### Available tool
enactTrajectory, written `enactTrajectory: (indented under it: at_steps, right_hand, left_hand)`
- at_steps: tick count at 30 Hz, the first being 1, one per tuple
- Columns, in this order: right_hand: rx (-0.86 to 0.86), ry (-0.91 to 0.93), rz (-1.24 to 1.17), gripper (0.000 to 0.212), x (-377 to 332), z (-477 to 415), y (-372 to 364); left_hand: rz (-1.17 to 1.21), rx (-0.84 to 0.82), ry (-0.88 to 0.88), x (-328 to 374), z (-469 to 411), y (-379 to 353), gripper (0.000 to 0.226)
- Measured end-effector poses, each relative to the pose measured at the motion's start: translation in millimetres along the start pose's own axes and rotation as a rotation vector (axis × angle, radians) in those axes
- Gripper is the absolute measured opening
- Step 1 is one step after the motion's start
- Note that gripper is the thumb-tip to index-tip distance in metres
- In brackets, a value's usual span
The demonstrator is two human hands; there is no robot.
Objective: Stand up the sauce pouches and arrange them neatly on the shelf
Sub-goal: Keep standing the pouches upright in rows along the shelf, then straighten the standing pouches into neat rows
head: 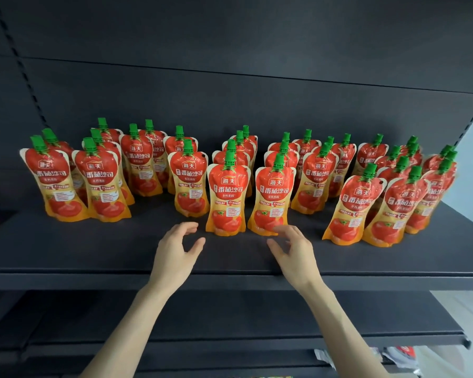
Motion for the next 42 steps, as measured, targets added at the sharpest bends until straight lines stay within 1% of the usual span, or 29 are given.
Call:
enactTrajectory:
  at_steps: [2,4,8,10,13,19,23,27,31,33,36,38,42]
  right_hand:
    - [-0.01,0.04,-0.004,0.02,-25,-3,-1]
    - [-0.019,0.087,-0.009,0.016,-55,-9,-3]
    - [-0.018,0.189,-0.026,0.018,-121,-25,-16]
    - [-0.04,0.215,-0.054,0.02,-153,-31,-30]
    - [-0.019,0.263,-0.066,0.019,-202,-42,-54]
    - [0.072,0.286,-0.094,0.019,-290,-71,-95]
    - [0.118,0.279,-0.09,0.018,-327,-100,-108]
    - [0.164,0.251,-0.041,0.019,-347,-136,-111]
    - [0.16,0.213,0.02,0.02,-347,-176,-114]
    - [0.144,0.192,0.053,0.02,-342,-194,-116]
    - [0.101,0.165,0.108,0.025,-334,-219,-121]
    - [0.07,0.141,0.138,0.03,-328,-235,-125]
    - [0.006,0.101,0.179,0.039,-314,-263,-136]
  left_hand:
    - [-0.033,-0.026,-0.035,11,-3,17,0.024]
    - [-0.068,-0.041,-0.061,23,-9,39,0.02]
    - [-0.091,-0.015,-0.095,38,-24,97,0.017]
    - [-0.091,0.017,-0.095,35,-32,130,0.016]
    - [-0.071,0.054,-0.121,28,-42,181,0.013]
    - [0.002,0.097,-0.241,8,-77,277,0.013]
    - [0.032,0.111,-0.286,2,-117,314,0.009]
    - [0.08,0.037,-0.264,-10,-167,319,0.008]
    - [0.147,-0.027,-0.185,-23,-222,311,0.009]
    - [0.193,-0.099,-0.119,-32,-250,300,0.01]
    - [0.214,-0.259,-0.025,-47,-283,272,0.018]
    - [0.193,-0.339,-0.001,-54,-297,254,0.025]
    - [0.171,-0.42,0.012,-64,-316,231,0.032]
Point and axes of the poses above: each hand's wrist, its own z-axis away from the middle knuckle, its own y-axis out of the back of the hand, x = y × z, the point moved 10 cm from there along -z, towards the middle knuckle, and after that the axes turned 15 degrees about z, right-handed, at the moved point
